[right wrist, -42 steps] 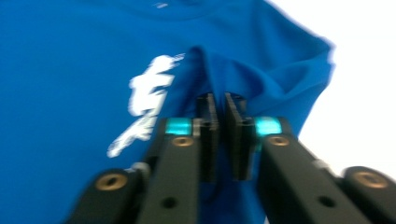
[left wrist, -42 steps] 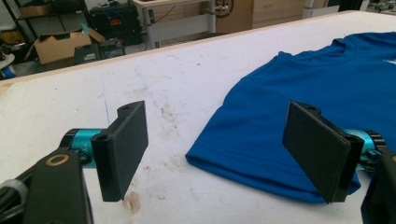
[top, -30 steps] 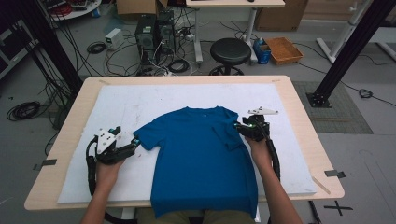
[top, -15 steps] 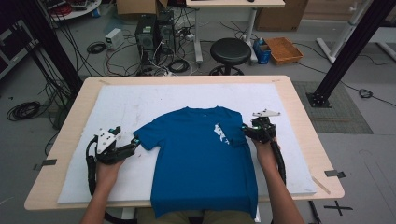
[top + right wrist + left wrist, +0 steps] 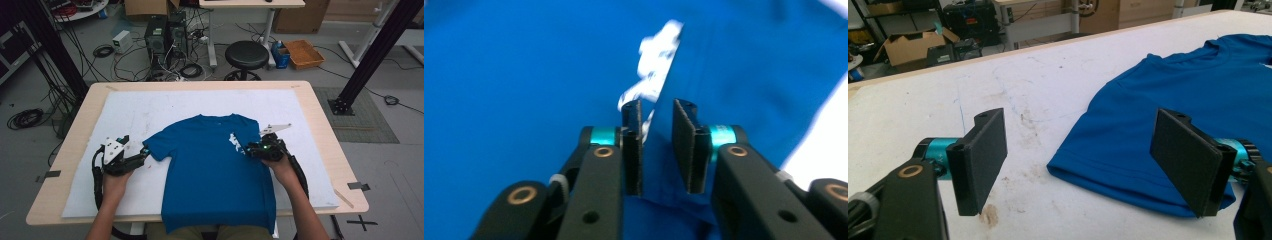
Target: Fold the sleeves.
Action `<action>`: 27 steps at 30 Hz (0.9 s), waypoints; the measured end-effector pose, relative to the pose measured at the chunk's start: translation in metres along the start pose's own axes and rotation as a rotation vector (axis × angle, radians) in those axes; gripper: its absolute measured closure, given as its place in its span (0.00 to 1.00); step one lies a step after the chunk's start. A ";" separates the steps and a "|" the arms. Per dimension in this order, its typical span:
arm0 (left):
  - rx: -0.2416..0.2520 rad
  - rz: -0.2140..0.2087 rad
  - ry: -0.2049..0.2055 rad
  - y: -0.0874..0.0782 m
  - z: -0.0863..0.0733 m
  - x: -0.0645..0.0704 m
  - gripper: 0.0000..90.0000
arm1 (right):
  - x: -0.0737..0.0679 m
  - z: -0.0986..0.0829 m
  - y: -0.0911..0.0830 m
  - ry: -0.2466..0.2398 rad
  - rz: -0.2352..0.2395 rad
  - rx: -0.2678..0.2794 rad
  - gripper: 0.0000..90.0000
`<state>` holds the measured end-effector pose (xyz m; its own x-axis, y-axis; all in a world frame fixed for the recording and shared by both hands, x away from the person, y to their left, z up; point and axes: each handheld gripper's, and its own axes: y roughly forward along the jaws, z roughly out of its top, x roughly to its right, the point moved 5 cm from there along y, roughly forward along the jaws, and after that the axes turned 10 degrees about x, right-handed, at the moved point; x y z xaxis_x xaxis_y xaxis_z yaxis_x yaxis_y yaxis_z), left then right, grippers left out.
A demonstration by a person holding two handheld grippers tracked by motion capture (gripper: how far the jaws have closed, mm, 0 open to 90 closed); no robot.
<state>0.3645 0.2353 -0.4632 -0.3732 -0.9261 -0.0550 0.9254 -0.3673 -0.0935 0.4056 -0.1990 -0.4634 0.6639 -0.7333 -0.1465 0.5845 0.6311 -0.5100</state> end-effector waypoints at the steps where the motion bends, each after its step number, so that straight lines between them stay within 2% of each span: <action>1: -0.001 0.000 0.000 0.000 0.000 0.000 0.25 | 0.000 0.000 0.000 0.000 0.000 0.000 0.78; 2: 0.001 0.001 -0.001 0.000 0.000 0.000 0.25 | 0.003 0.004 -0.007 0.020 -0.012 0.047 0.72; 4: -0.007 0.005 0.002 0.000 0.000 -0.001 0.25 | 0.010 0.011 -0.022 0.031 -0.066 0.139 0.62; 5: -0.014 0.008 -0.007 0.001 0.000 -0.001 0.26 | 0.015 0.014 -0.037 0.017 -0.125 0.212 0.53; 6: -0.026 0.008 -0.014 0.002 0.000 -0.002 0.26 | 0.015 0.014 -0.037 0.017 -0.125 0.212 0.45; 8: -0.079 0.014 -0.039 0.005 -0.001 -0.003 0.29 | 0.022 0.013 -0.051 -0.001 -0.188 0.263 0.34; 11: -0.158 0.038 -0.070 0.012 -0.003 -0.009 0.31 | 0.035 0.004 -0.075 -0.032 -0.269 0.313 0.26; 12: -0.173 0.045 -0.081 0.014 -0.003 -0.011 0.31 | 0.035 0.004 -0.075 -0.032 -0.269 0.313 0.26; 13: -0.204 0.052 -0.098 0.019 -0.003 -0.013 0.32 | 0.042 -0.001 -0.082 -0.019 -0.295 0.319 0.26; 16: -0.293 0.068 -0.131 0.033 -0.007 -0.014 0.32 | 0.046 -0.004 -0.085 -0.002 -0.301 0.323 0.26; 19: -0.362 0.051 -0.131 0.045 -0.012 -0.009 0.32 | 0.049 -0.006 -0.085 0.003 -0.315 0.320 0.26; 21: -0.397 0.047 -0.100 0.049 -0.015 -0.004 0.40 | 0.049 -0.007 -0.082 -0.007 -0.312 0.310 0.27; 22: -0.410 0.051 -0.067 0.050 -0.015 -0.001 0.51 | 0.048 -0.007 -0.081 -0.021 -0.312 0.302 0.27; 23: -0.410 0.043 -0.042 0.050 -0.015 0.001 0.51 | 0.048 -0.007 -0.081 -0.021 -0.312 0.302 0.27; 24: -0.405 0.024 -0.039 0.050 -0.014 0.006 0.67 | 0.049 -0.008 -0.081 -0.021 -0.314 0.302 0.27; 25: -0.405 0.024 -0.039 0.050 -0.014 0.006 0.72 | 0.049 -0.008 -0.081 -0.021 -0.314 0.302 0.27; 26: -0.409 0.000 0.002 0.050 -0.013 0.012 0.84 | 0.049 -0.008 -0.082 -0.010 -0.318 0.304 0.27; 27: -0.409 0.000 0.002 0.050 -0.013 0.012 0.96 | 0.050 -0.008 -0.082 -0.012 -0.319 0.307 0.28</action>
<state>0.4058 0.2070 -0.4815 -0.3735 -0.9258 -0.0574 0.8231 -0.3023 -0.4807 0.3870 -0.2896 -0.4357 0.4320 -0.9018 -0.0121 0.8714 0.4208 -0.2522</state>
